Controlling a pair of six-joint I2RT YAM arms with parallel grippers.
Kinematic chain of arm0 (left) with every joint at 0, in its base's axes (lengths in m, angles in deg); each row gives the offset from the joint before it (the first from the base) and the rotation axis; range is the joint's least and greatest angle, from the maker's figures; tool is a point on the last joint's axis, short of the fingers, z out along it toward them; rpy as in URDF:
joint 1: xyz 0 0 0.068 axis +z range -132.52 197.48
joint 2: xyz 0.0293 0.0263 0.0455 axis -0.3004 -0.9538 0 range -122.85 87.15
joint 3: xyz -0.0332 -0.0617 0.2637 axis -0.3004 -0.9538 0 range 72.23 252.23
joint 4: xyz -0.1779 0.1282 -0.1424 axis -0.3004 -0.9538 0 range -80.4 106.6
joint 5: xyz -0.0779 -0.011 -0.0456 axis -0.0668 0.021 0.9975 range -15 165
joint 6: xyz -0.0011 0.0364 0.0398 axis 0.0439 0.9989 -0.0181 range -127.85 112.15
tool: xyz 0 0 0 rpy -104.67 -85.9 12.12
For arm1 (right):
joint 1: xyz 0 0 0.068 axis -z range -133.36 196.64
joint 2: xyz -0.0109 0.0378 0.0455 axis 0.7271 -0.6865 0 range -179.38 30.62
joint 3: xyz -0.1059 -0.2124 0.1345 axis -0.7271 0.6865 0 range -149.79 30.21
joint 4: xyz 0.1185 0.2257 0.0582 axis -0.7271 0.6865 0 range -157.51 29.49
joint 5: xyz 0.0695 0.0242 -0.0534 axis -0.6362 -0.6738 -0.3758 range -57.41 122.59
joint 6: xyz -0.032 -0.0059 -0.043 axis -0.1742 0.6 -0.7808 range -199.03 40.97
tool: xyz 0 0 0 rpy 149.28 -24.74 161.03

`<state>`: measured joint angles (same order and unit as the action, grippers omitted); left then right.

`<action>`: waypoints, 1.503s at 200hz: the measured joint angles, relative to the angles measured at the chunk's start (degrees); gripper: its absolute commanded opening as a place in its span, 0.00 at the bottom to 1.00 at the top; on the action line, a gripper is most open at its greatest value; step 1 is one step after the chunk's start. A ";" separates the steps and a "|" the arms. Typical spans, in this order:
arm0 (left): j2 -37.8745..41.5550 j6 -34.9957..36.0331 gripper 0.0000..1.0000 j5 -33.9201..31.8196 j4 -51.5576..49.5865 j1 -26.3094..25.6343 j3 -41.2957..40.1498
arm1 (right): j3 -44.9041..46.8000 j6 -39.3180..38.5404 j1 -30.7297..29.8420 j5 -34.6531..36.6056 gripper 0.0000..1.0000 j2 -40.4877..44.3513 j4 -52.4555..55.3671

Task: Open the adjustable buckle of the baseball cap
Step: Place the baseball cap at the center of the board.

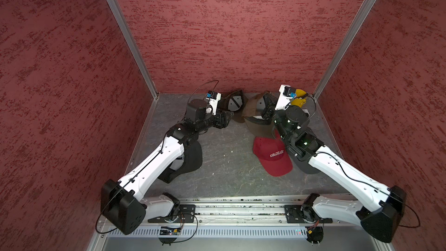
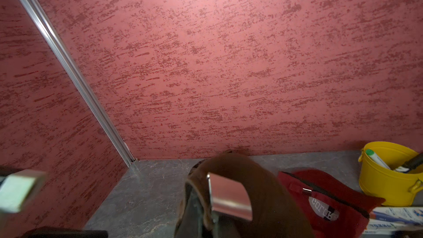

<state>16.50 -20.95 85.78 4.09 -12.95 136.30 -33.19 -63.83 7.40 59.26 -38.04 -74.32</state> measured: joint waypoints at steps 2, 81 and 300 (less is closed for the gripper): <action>0.42 0.02 0.68 -0.50 0.35 -0.33 -0.37 | -0.09 0.48 0.00 0.17 0.00 -0.11 0.17; -0.33 6.12 0.74 -5.51 19.82 -19.26 -11.85 | -5.53 9.57 -1.51 3.87 0.00 -4.42 5.03; -14.60 0.07 0.23 -7.87 36.50 -16.41 -12.79 | -7.48 20.92 -6.84 9.57 0.00 -7.32 9.81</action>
<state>1.90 -20.89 77.92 40.59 -29.37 123.52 -40.66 -42.91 0.56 68.84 -45.36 -64.50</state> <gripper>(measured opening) 0.274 0.049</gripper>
